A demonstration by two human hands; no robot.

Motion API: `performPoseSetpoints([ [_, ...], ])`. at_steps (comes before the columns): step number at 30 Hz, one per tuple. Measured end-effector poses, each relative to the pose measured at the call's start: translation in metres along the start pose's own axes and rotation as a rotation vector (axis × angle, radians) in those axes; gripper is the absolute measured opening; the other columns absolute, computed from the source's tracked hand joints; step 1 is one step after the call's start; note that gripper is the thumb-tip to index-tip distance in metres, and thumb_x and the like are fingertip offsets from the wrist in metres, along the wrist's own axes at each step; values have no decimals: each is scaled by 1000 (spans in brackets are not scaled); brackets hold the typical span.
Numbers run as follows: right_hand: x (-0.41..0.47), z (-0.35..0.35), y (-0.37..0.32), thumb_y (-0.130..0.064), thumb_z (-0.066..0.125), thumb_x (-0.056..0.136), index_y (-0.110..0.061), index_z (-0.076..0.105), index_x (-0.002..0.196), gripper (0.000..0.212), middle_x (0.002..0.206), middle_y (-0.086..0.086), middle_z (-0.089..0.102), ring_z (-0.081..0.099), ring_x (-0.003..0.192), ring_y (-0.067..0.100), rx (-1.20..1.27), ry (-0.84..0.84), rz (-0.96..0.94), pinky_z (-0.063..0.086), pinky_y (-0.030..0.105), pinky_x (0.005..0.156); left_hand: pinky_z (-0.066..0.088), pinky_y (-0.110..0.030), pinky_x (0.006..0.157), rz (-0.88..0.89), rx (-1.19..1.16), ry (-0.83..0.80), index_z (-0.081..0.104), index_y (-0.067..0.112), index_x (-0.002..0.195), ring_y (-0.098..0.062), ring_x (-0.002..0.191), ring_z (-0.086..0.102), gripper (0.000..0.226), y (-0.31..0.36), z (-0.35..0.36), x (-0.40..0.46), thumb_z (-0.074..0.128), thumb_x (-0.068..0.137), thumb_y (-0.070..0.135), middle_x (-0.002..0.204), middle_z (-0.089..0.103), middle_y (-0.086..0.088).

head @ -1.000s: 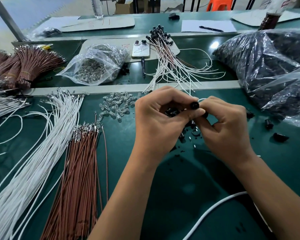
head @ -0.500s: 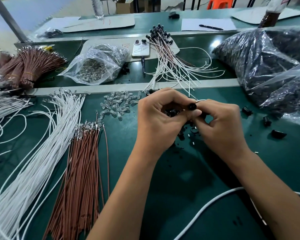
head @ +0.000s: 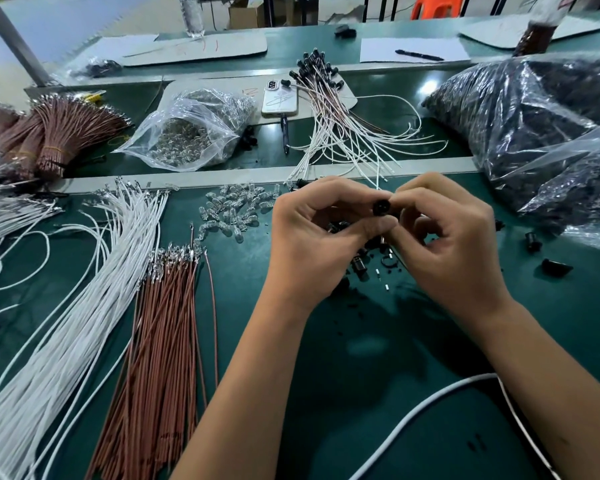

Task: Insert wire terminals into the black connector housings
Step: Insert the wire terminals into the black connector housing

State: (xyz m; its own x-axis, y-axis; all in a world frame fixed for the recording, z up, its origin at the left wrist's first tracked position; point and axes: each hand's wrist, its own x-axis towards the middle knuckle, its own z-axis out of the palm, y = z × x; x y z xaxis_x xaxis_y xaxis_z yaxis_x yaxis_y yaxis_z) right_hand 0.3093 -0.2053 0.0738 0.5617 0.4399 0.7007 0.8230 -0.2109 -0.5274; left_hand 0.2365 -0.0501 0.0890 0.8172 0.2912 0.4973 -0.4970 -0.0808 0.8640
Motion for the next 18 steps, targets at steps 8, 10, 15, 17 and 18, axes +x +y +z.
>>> performPoseSetpoints([
  [8, 0, -2, 0, -3, 72, 93, -3, 77, 94, 4, 89, 7, 65, 62, 72, 25, 1, -6, -32, 49, 40, 59, 55, -29, 77, -1, -102, -21, 72, -8, 95, -19, 79, 69, 29, 1, 0, 0, 80, 69, -19, 85, 71, -12],
  [10, 0, -3, -1, -1, 74, 92, -3, 77, 92, 4, 87, 7, 66, 62, 72, 24, 1, 4, -36, 49, 40, 60, 54, -26, 75, 5, -121, -26, 72, -5, 94, -18, 77, 68, 30, 1, 1, 0, 80, 69, -19, 83, 69, -10],
  [15, 0, -1, -4, -2, 74, 94, -3, 74, 82, 12, 81, 6, 65, 61, 70, 24, 9, -13, -42, 47, 39, 60, 52, -24, 72, 13, -147, -14, 71, -2, 88, -14, 74, 65, 28, 1, 0, 0, 82, 68, -17, 79, 68, -5],
  [17, 1, 0, -5, -9, 71, 97, -2, 71, 79, 20, 80, 6, 63, 59, 69, 26, 9, -24, -50, 46, 40, 59, 52, -25, 71, 20, -142, -9, 70, -1, 86, -15, 73, 64, 28, 0, 0, 0, 82, 67, -17, 79, 67, -7],
  [18, 2, 0, -6, -12, 68, 98, -2, 70, 78, 23, 79, 7, 62, 58, 68, 26, 3, -26, -58, 45, 40, 59, 52, -25, 71, 27, -135, -9, 70, -1, 86, -16, 73, 64, 28, 0, 0, 0, 82, 67, -17, 79, 66, -8],
])
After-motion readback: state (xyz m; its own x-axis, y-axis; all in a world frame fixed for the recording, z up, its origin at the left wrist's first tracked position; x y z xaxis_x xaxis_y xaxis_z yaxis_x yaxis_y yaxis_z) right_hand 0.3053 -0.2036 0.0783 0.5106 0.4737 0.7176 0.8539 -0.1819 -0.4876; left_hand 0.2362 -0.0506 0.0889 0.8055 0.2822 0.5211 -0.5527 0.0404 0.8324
